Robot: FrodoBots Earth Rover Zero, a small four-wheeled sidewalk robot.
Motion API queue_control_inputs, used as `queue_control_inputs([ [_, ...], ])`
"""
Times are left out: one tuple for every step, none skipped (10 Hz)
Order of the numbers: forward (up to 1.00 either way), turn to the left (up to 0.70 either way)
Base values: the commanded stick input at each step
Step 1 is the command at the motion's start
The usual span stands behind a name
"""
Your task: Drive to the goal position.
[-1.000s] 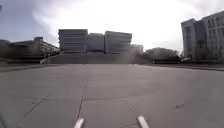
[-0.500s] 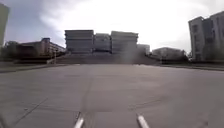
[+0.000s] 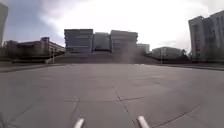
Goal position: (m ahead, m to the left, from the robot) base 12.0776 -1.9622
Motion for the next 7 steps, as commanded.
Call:
queue_control_inputs([
  [1.0, -0.27],
  [1.0, -0.27],
  [1.0, -0.27],
  [1.0, -0.27],
  [1.0, -0.27],
  [1.0, -0.27],
  [1.0, -0.27],
])
